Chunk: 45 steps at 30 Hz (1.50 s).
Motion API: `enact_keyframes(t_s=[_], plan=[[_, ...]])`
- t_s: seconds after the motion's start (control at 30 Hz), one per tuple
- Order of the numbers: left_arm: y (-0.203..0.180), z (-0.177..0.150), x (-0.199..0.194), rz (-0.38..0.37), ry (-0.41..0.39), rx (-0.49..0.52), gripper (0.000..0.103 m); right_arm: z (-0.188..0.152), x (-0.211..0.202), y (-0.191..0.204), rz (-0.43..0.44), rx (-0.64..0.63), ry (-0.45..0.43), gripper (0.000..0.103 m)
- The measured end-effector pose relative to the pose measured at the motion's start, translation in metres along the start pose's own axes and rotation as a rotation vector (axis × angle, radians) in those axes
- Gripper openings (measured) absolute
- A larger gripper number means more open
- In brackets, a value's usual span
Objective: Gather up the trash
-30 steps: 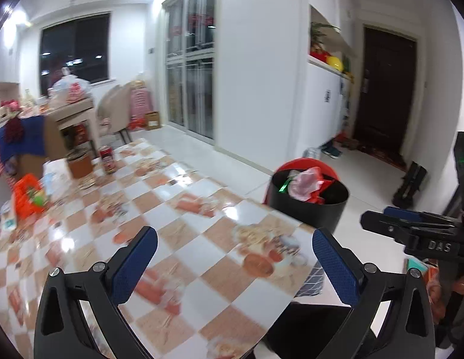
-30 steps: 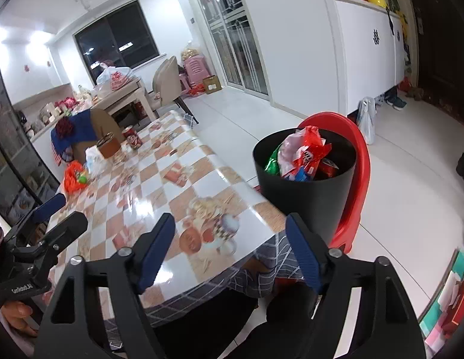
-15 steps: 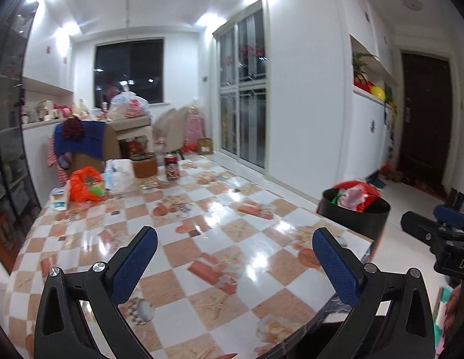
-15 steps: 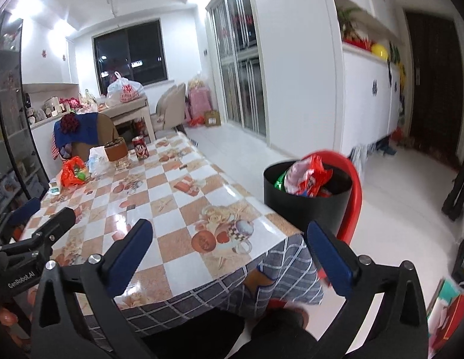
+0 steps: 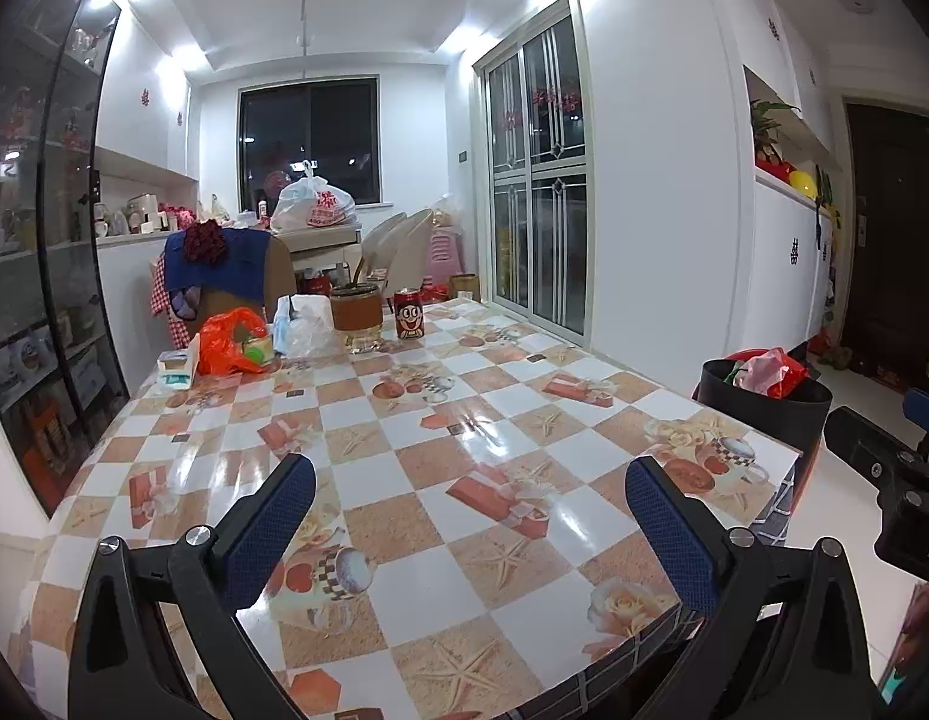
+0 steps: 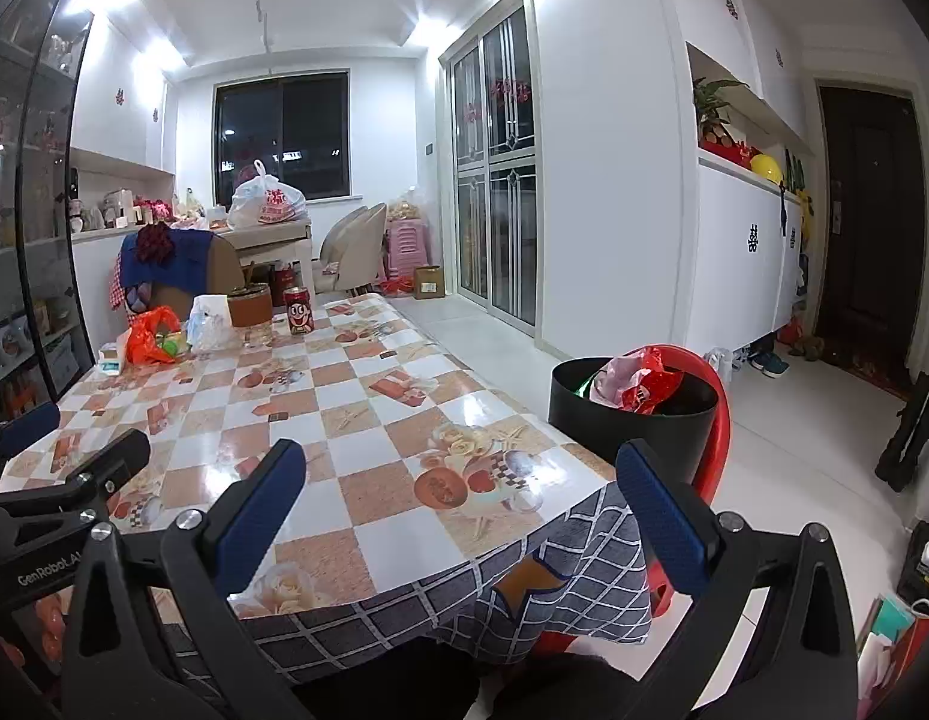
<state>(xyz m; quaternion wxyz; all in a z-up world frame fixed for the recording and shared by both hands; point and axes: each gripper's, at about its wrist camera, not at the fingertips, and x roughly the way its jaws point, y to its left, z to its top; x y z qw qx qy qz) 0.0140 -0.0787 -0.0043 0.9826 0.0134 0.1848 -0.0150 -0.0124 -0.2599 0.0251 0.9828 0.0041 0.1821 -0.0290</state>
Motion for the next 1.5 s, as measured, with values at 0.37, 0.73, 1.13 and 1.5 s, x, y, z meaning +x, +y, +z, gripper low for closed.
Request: enact_keyframes(t_s=[0.37, 0.73, 1.13, 1.5], plan=[[0.0028, -0.0018, 0.0042, -0.001, 0.026, -0.018, 0.103, 0.0001, -0.0019, 0.0005, -0.016, 0.012, -0.001, 0.103], [0.0012, -0.0027, 0.004, -0.004, 0.029, -0.014, 0.103, 0.0001, -0.0018, 0.0004, -0.015, 0.011, -0.002, 0.103], [0.0007, -0.0028, 0.0039, -0.005, 0.03, -0.012, 0.103, 0.0009, -0.0018, -0.001, -0.013, 0.013, -0.002, 0.103], [0.0012, -0.002, 0.0041, -0.005, 0.03, -0.012, 0.103, 0.0014, -0.0025, -0.0017, -0.014, 0.015, -0.002, 0.103]])
